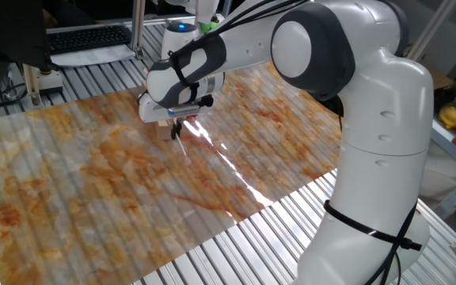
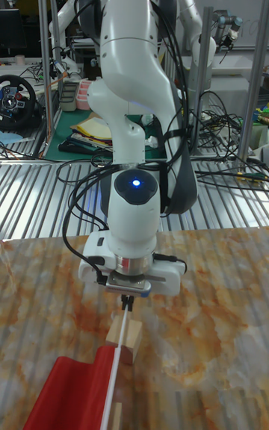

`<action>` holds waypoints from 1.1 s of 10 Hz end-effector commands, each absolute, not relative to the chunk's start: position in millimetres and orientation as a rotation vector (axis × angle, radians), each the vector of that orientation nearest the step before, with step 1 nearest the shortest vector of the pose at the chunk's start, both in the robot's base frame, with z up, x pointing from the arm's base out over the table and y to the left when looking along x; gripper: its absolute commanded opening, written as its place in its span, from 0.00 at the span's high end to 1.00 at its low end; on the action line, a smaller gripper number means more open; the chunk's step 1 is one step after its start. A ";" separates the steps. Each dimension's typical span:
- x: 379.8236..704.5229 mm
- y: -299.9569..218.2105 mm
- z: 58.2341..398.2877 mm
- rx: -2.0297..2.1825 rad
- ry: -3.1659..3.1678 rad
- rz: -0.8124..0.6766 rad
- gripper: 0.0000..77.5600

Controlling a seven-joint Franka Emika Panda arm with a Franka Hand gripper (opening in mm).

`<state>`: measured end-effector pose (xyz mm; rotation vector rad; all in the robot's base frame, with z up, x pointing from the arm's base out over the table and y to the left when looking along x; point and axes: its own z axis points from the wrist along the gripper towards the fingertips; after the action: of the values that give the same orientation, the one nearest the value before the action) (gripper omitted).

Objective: Wave the flag

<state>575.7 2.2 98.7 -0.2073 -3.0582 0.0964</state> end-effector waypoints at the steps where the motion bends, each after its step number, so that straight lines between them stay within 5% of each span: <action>1: 579.8 1.1 101.9 -0.244 -3.065 0.098 0.00; 11: 579.8 1.1 101.9 -0.244 -3.065 0.098 0.00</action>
<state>575.7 2.2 98.7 -0.2073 -3.0582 0.0964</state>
